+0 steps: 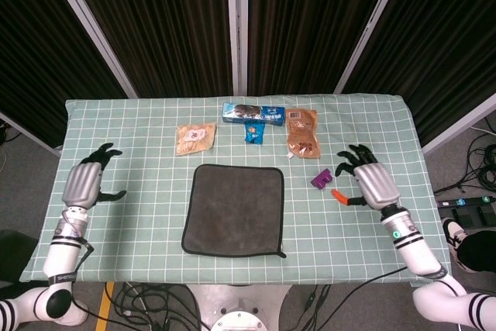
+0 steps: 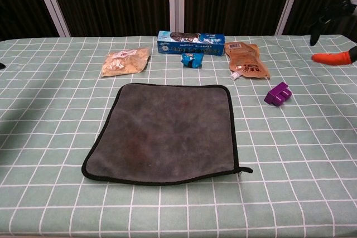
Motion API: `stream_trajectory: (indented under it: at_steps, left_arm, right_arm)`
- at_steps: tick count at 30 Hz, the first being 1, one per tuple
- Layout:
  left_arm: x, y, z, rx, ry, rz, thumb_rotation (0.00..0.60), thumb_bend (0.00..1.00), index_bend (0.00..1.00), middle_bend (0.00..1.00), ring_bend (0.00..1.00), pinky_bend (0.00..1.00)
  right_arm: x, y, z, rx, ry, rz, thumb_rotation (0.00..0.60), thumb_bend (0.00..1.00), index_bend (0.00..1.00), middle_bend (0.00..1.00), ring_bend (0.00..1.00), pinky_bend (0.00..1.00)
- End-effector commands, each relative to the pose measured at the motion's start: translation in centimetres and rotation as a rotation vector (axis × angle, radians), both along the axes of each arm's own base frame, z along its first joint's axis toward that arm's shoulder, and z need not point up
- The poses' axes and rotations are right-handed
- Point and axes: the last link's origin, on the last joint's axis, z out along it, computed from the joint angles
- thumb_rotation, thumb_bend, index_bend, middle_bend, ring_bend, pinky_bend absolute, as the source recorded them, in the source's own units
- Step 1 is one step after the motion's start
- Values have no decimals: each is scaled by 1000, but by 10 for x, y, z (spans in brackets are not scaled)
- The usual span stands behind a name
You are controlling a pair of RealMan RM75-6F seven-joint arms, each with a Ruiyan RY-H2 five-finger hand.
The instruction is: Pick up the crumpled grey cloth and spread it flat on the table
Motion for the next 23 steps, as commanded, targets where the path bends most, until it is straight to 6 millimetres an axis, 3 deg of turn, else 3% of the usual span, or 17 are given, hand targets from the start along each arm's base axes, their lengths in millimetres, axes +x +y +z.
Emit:
stream_trajectory:
  at_steps: [1,5,13,17,23]
  left_arm:
    - [-16,-7,14,23,46,35,600,32,280,210,209,284]
    - [-29,-23,26,52,85,61,600,33,280,210,209,282]
    - [-33,-57,32,99,133,42,600,34,280,211,209,276]
    - [-31,-74,32,126,148,30,600,34,280,210,209,273]
    - [-29,-92,29,132,154,56,600,34,280,210,209,272]
  right_arm:
    - [-24,-3,35,-139,74,-23,474,202,421,181,57,0]
    - [-43,18,55,-194,119,-47,477,202,349,179,60,0]
    - [-75,80,68,-195,97,-170,475,203,161,126,40,0]
    - [-86,107,74,-202,57,-233,467,204,150,119,33,0]
    - [-96,125,81,-225,39,-279,463,206,149,119,31,0]
